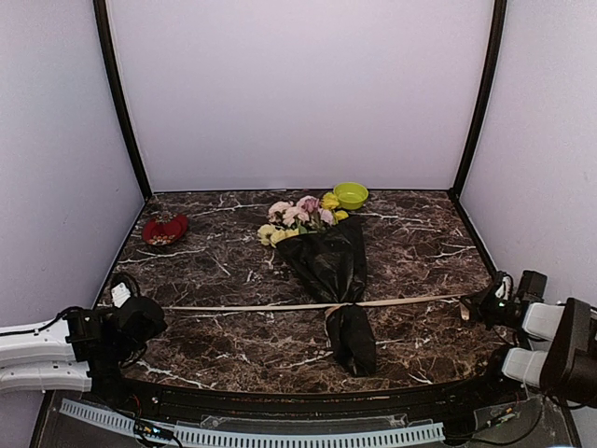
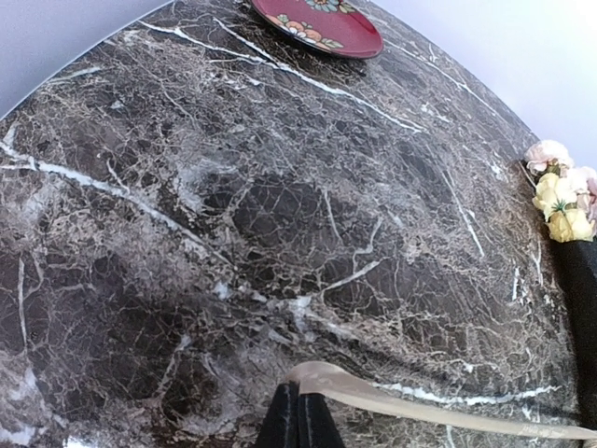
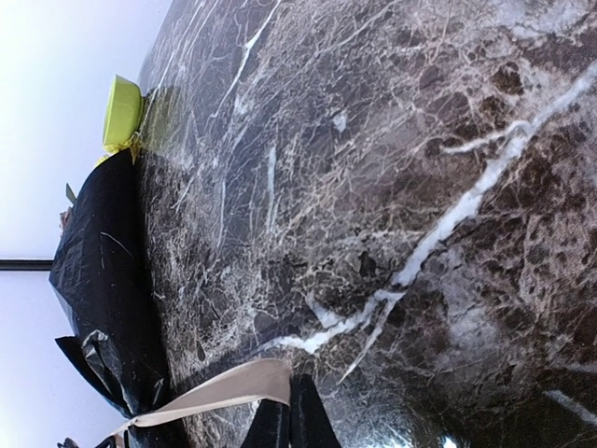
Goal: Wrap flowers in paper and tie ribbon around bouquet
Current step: Tie the ribbon around the folded bouquet.
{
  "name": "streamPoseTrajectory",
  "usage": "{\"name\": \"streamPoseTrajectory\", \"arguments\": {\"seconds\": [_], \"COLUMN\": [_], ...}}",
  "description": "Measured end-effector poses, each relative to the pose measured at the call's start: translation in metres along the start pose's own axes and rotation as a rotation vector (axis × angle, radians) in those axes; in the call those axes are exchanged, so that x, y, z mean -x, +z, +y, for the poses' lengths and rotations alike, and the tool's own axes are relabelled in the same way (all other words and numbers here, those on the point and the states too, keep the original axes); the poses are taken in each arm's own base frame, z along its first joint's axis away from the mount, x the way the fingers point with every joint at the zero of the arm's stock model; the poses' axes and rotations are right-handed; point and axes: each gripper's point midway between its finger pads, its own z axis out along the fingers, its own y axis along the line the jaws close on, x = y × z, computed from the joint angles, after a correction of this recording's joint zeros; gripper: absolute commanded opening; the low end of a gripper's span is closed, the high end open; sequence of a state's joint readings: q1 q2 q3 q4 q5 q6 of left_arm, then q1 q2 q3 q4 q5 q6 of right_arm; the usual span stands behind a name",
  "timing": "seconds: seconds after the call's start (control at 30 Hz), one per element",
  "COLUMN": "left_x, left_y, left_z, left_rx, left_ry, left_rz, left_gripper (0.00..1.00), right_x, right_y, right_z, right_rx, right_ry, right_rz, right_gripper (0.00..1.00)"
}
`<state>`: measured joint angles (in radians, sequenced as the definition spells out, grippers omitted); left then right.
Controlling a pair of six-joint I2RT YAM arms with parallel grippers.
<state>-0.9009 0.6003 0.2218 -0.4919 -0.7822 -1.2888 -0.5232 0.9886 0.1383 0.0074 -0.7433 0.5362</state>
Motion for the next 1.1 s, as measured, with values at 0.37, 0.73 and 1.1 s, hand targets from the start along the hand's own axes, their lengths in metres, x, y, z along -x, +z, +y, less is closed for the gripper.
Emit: {"name": "streamPoseTrajectory", "arguments": {"seconds": [0.37, 0.73, 1.1], "left_x": [-0.007, -0.107, -0.067], "left_y": [0.013, -0.08, -0.178], "left_z": [-0.08, -0.255, -0.396], "left_rx": [-0.179, -1.052, -1.519], "left_ry": [0.456, 0.984, 0.943], "left_rz": [-0.003, 0.108, -0.204], "left_gripper": [0.0, 0.62, 0.77], "right_x": [0.013, -0.114, -0.215], "right_y": [-0.023, -0.071, -0.104], "right_z": [0.155, 0.327, 0.416], "right_rx": [0.268, 0.724, 0.994], "right_ry": [-0.495, -0.867, -1.059], "right_rz": [-0.035, 0.253, 0.42], "right_gripper": [0.0, 0.0, 0.0]}}
